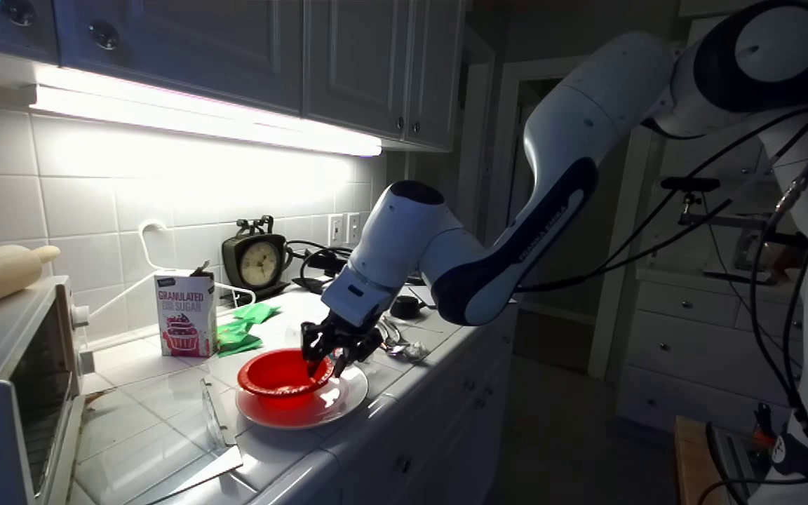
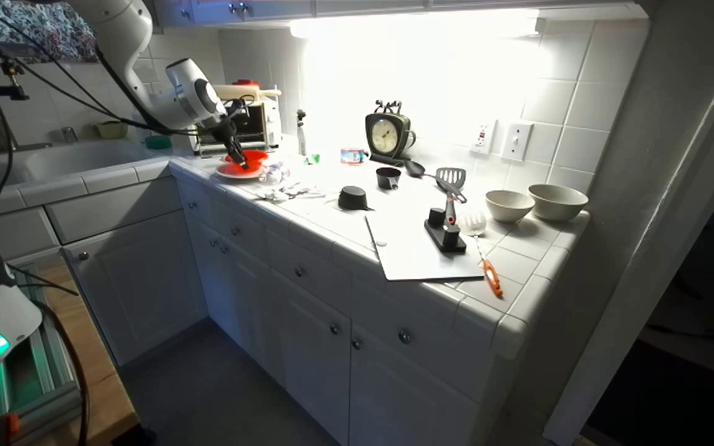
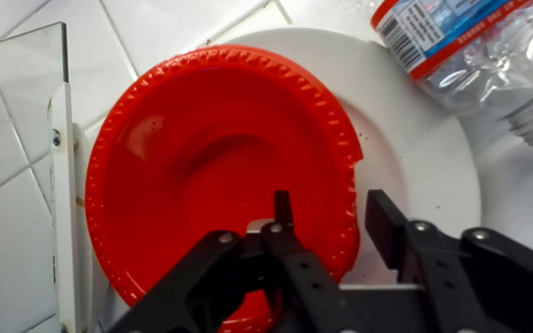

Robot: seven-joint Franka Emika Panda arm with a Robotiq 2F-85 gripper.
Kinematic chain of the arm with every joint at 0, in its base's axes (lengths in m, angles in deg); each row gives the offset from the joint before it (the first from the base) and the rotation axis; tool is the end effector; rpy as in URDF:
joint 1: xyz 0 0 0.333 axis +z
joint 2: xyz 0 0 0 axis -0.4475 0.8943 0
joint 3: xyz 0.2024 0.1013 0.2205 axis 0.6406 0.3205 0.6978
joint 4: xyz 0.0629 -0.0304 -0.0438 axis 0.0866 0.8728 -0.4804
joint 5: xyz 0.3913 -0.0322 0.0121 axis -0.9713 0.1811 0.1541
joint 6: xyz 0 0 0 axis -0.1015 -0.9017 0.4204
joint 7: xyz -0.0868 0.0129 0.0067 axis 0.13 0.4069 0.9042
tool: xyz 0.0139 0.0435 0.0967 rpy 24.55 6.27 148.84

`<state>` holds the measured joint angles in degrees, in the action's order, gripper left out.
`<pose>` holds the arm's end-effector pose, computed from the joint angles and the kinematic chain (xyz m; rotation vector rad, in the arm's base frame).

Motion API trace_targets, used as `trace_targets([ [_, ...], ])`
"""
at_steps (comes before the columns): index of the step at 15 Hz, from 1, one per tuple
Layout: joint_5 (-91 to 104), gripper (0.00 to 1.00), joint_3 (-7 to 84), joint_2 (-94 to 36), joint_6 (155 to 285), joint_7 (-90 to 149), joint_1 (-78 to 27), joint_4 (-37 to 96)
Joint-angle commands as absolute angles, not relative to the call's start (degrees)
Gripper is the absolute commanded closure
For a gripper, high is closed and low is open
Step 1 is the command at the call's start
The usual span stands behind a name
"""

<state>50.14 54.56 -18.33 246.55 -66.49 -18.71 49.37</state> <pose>0.5925 0.2481 0.2702 0.6763 2.5700 0.1903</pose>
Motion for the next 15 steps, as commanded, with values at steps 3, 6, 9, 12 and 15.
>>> trace_targets([
  [3, 50.09, 0.97, 53.35, -18.04, 246.09, -67.09, -17.51, 48.80],
  [6, 49.95, 1.00, 53.28, -18.06, 246.04, -67.03, -17.39, 48.60],
  [9, 49.94, 0.98, 53.15, -18.10, 246.16, -66.77, -17.30, 48.45],
  [12, 49.63, 0.98, 53.18, -18.35, 246.97, -66.18, -17.44, 48.39],
  [15, 49.03, 0.98, 53.54, -18.61, 248.43, -65.69, -17.88, 48.60],
])
